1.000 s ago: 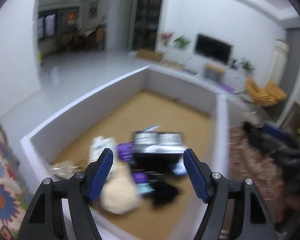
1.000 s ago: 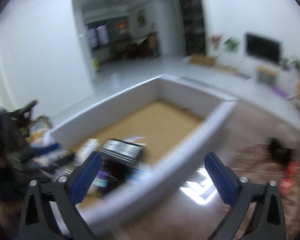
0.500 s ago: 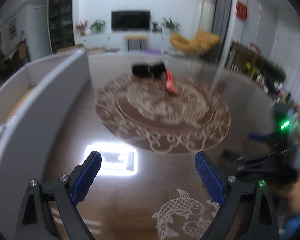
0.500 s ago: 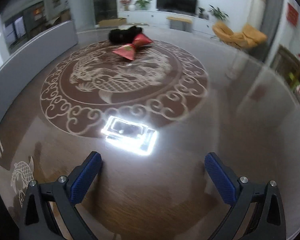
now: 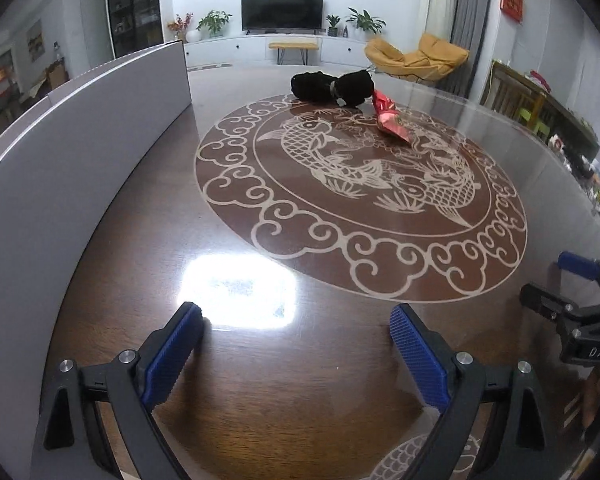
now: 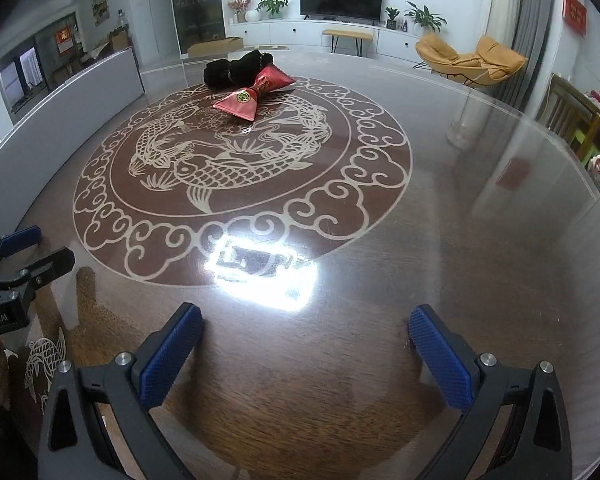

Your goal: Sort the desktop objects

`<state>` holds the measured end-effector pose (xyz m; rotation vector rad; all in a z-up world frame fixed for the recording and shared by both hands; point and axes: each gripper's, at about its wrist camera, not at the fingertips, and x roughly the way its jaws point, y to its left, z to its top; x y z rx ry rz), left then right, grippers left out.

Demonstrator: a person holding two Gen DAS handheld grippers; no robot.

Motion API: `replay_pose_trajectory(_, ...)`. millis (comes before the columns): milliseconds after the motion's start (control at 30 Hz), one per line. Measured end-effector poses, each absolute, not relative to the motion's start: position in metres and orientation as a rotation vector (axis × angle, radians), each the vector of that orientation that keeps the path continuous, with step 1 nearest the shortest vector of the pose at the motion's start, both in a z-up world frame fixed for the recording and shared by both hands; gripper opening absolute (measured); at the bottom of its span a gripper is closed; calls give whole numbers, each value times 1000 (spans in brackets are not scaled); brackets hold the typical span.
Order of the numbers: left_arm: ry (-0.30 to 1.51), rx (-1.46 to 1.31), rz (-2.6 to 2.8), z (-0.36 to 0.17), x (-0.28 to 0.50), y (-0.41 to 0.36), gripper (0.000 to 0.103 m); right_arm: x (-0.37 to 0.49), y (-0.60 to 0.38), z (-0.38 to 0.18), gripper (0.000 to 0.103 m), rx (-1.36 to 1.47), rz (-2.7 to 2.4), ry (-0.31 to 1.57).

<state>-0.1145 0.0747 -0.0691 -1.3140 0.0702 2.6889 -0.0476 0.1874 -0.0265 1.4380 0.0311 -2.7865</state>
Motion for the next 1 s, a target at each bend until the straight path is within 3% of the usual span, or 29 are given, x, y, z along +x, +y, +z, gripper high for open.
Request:
replay_pose_trajectory(100,113,-1338,2679,-70,-114,78,103,-46,188,-26,103,1438,-2787,32)
replay_pose_trajectory(1000,109,-1340,2677,-70,-114,78,103,-47,188,-26,103,1439,-2789,30)
